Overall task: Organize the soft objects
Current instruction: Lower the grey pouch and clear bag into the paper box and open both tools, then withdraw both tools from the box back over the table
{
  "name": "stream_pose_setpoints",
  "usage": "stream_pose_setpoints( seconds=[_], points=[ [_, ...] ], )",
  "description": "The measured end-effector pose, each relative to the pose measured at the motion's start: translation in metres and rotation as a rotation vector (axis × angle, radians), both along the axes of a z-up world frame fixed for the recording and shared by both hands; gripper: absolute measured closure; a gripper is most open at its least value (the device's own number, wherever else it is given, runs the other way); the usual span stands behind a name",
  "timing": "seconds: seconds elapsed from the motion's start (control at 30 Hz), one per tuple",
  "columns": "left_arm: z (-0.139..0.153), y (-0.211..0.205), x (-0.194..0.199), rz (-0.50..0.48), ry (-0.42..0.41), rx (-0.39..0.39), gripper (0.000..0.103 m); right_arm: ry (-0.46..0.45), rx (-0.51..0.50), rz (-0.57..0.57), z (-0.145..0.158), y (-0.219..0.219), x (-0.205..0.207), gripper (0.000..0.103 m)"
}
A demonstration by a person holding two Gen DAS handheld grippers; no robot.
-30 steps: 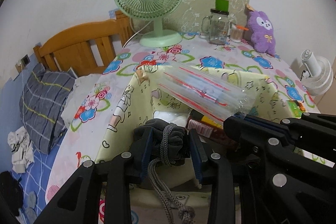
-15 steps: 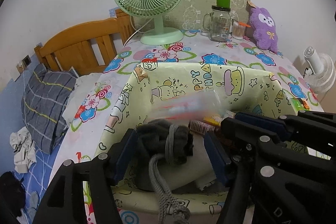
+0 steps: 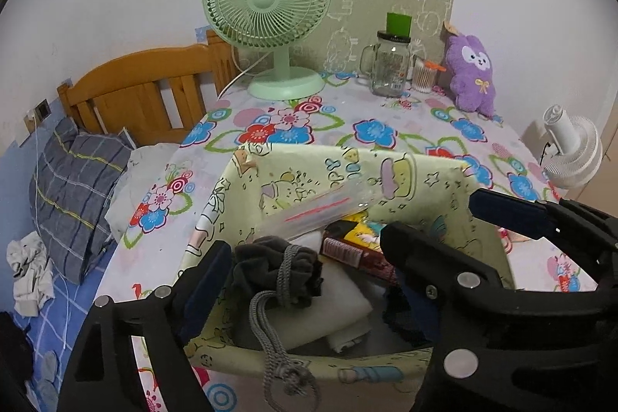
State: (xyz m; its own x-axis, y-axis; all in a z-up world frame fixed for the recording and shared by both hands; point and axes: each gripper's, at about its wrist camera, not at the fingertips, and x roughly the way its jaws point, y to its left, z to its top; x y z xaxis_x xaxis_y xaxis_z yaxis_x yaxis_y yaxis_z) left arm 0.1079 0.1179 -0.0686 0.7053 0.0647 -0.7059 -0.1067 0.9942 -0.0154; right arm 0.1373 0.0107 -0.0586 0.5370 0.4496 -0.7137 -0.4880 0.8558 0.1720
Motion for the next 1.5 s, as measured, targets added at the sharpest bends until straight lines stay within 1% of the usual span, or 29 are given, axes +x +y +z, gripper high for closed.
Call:
stream_pose_setpoints(
  seconds=[0.07,0.17,0.27,0.43,0.77,0.97,1.2,1.5],
  points=[
    [0.004,-0.002,-0.002,0.004,-0.006,-0.011,0.013,-0.012,0.003,-0.013,0.003,-0.004,-0.002,0.024],
    [0.01,-0.005,-0.004,0.005,-0.021,-0.019,0.011,-0.024,0.012,-0.029,0.01,-0.011,-0.004,0.021],
    [0.017,-0.012,-0.008,0.001,-0.048,-0.008,0.008,-0.042,0.018,-0.043,0.016,-0.019,-0.008,0.017],
    [0.026,-0.024,-0.015,-0.007,-0.072,0.005,0.006,-0.069,0.027,-0.064,0.025,-0.031,-0.015,0.014],
    [0.043,-0.048,-0.027,-0.03,-0.106,0.016,0.005,-0.11,0.04,-0.11,0.041,-0.059,-0.029,0.005],
    [0.05,-0.065,-0.034,-0.037,-0.124,0.032,0.005,-0.133,0.045,-0.145,0.047,-0.078,-0.037,0.004],
    [0.056,-0.083,-0.038,-0.058,-0.129,0.034,0.004,-0.137,0.054,-0.185,0.053,-0.1,-0.046,0.003],
    [0.063,-0.106,-0.042,-0.09,-0.138,0.022,0.004,-0.157,0.049,-0.237,0.06,-0.123,-0.052,0.002]
  ],
)
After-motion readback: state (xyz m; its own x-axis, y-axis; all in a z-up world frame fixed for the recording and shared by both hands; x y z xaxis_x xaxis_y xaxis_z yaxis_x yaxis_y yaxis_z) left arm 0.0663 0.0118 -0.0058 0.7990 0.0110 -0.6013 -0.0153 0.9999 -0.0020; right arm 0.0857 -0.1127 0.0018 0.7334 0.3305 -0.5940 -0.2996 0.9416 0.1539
